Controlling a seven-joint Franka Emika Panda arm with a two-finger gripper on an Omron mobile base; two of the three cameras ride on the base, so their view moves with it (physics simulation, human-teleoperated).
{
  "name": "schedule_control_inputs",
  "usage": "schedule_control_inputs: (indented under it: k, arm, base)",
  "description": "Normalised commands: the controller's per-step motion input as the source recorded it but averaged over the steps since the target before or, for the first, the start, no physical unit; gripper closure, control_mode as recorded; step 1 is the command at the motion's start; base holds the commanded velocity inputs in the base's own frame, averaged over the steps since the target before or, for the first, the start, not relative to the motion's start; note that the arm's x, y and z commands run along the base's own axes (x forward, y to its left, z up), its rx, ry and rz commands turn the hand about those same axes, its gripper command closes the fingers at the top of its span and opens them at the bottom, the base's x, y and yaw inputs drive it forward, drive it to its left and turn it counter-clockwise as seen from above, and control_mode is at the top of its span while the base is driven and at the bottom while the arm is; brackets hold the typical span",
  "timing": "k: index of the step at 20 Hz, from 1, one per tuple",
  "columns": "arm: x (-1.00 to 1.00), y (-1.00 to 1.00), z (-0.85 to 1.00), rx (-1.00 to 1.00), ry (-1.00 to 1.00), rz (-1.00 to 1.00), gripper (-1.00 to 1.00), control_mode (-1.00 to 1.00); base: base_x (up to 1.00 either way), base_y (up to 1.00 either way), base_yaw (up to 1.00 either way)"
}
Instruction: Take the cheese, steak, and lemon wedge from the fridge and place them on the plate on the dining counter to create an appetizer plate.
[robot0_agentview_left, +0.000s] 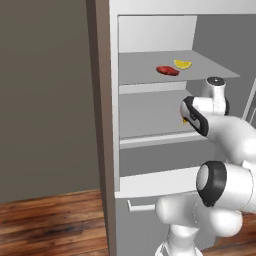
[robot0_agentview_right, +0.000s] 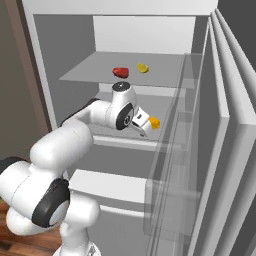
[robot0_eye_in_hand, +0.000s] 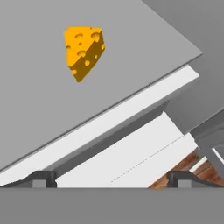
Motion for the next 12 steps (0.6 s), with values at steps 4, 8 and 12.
schedule_control_inputs:
  k: [4,8,12]
  arm:
    - [0.54,0.00,-0.36,0.00,0.00,0.00,-1.00,-1.00]
    - [0.48,0.00,-0.36,0.00,0.00,0.00,-1.00,-1.00]
    - [0.24,-0.09,-0.28,0.00,0.00,0.00,-1.00,-1.00]
  base:
    - [0.00,0.00,0.00]
    - [0.00,0.00,0.00]
    - [0.00,0.00,0.00]
